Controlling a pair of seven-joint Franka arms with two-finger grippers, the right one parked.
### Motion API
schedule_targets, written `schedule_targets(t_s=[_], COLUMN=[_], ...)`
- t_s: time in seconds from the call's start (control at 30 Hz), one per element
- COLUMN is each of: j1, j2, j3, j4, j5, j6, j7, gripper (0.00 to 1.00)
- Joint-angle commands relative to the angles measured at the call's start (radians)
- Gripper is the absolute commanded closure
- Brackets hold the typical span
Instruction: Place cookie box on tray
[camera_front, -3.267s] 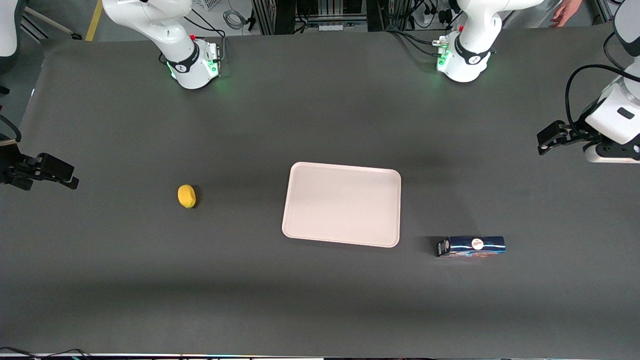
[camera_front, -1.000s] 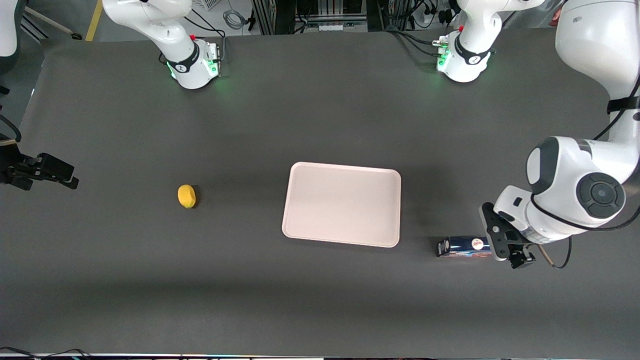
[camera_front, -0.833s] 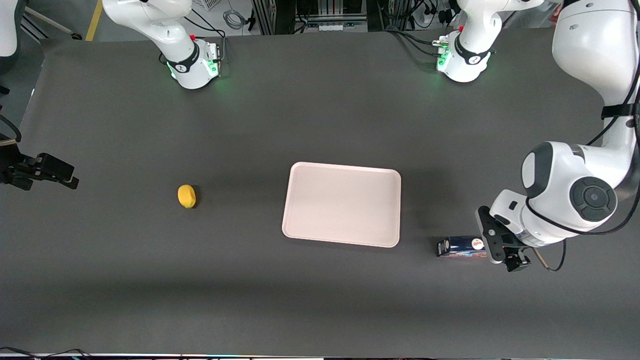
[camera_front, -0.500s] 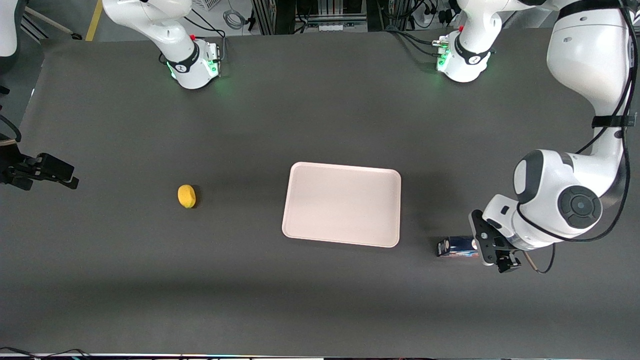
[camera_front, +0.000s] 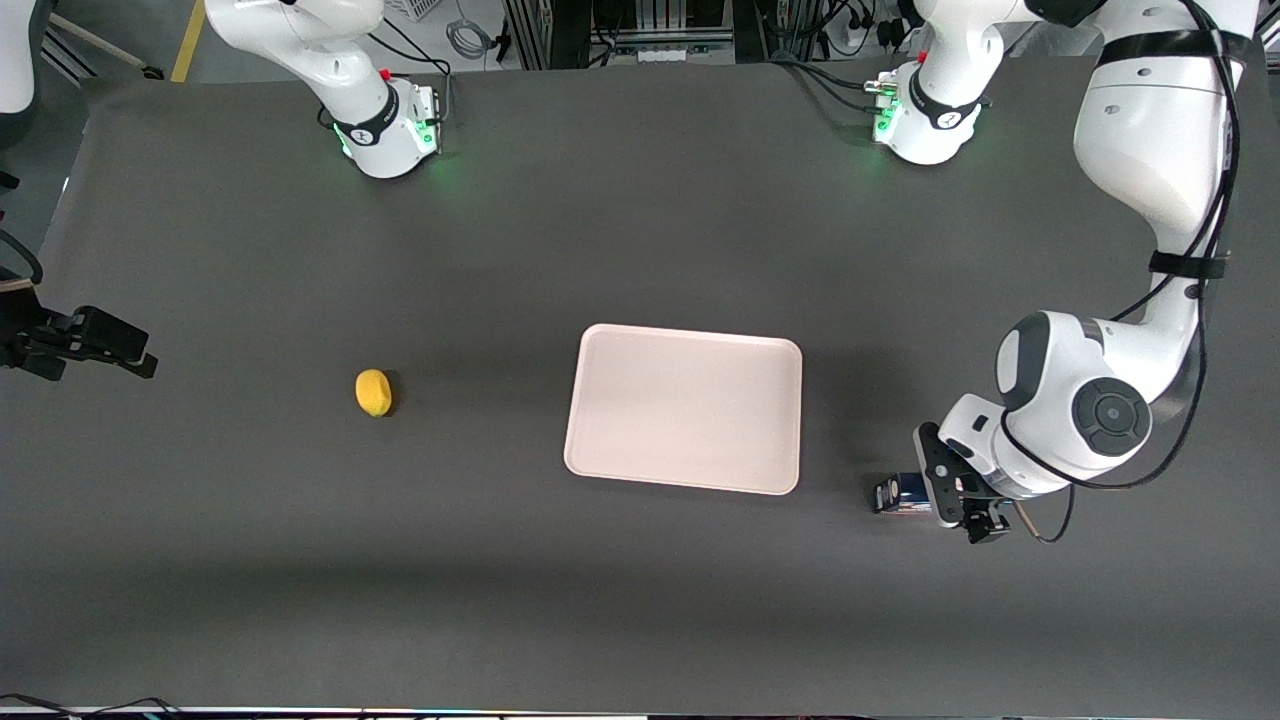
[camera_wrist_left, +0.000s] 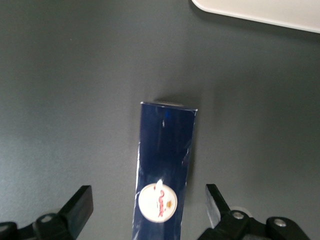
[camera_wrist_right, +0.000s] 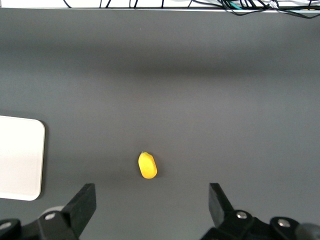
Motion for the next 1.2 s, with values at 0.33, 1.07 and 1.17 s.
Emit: schedule_targets(t_s=[0.33, 1.07, 1.17], j1=[0.019, 0.018, 0.018], j2=[-0.005, 0.018, 0.018], j3=[-0.005, -0.005, -0.005], j4=[-0.089, -0.080, -0.078], j5=[-0.005, -0.005, -0.005], j6=[0.111, 0.138, 0.138], j7=[0.026, 0.020, 0.020], gripper=[0.00, 0.53, 0.54])
